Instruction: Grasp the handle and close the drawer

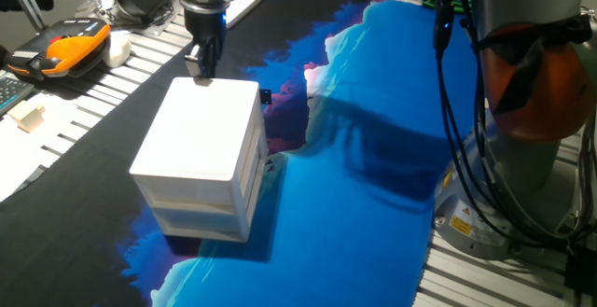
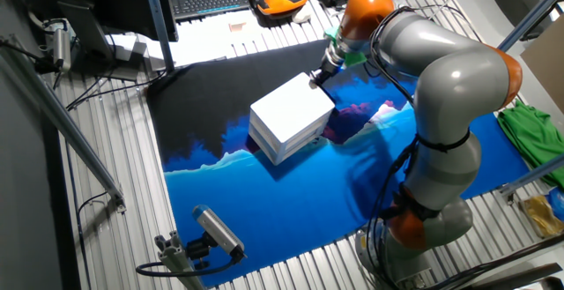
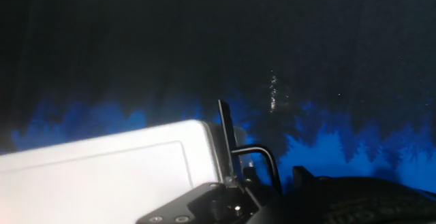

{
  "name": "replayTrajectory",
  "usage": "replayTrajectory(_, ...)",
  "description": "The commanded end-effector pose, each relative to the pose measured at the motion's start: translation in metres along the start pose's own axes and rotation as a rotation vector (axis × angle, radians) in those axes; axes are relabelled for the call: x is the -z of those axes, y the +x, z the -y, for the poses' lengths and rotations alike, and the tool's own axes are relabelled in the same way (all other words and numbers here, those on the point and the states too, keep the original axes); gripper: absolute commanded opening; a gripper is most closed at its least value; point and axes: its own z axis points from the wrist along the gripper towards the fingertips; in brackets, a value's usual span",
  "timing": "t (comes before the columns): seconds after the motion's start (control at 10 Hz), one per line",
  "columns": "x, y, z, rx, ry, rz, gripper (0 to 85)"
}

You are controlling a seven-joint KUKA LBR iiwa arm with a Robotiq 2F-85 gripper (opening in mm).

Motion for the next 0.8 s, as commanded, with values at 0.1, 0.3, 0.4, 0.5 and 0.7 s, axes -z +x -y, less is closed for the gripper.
replayTrajectory(0.1, 0.005, -0.001, -0.002, -0.033, -0.043, 0.022, 34.0)
replayTrajectory(0.3, 0.016, -0.002, -0.007, -0.059, -0.035, 0.022, 34.0)
replayTrajectory(0.4, 0.022, -0.003, -0.010, -0.068, -0.022, 0.019, 34.0)
replayTrajectory(0.5, 0.028, -0.003, -0.010, -0.073, -0.018, 0.018, 34.0)
replayTrajectory(0.7, 0.040, -0.010, -0.002, -0.052, -0.035, -0.027, 0.0)
